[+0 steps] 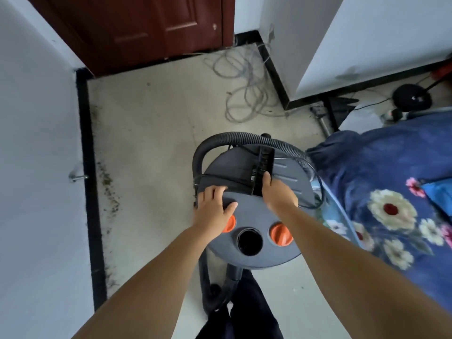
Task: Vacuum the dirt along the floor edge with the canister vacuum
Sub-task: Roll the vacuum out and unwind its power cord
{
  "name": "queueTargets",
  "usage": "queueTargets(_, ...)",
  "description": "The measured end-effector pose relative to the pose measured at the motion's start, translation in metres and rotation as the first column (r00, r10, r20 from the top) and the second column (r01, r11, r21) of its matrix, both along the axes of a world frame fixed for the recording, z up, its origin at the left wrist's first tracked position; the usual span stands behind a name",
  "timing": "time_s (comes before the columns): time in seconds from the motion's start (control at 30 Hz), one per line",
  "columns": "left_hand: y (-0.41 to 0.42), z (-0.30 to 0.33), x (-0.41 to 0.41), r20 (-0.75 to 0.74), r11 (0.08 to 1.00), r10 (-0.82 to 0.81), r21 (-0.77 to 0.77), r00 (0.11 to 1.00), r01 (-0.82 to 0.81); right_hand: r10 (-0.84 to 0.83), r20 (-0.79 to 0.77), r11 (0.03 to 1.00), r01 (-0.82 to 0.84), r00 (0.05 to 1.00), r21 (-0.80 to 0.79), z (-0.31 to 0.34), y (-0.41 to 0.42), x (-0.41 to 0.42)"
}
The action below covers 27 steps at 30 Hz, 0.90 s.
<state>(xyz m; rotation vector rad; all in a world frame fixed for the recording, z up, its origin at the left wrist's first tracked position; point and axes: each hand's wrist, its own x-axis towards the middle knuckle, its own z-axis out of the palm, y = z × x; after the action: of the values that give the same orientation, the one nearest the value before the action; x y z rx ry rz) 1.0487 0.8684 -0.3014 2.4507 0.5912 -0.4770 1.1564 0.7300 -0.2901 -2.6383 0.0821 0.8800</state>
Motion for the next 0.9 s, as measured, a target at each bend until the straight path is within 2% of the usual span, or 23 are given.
queueTargets(0.43,-0.081,-0.001,-0.167,0.005,0.976,0.213,0.038,0.977,-0.213,0.182,0.023,0.982,-0.183,0.983,0.048,-0.002,-0.060,-0.147)
queueTargets(0.6,-0.136,0.003,-0.235,-0.008,0.955,0.295,0.018,0.955,-0.295,0.278,0.082,0.959,-0.281,0.957,0.040,-0.005,-0.104,-0.207)
queueTargets(0.9,-0.232,0.003,-0.348,-0.033,0.917,0.397,-0.027,0.917,-0.398,0.398,0.099,0.916,-0.401,0.912,0.011,-0.005,-0.184,-0.309)
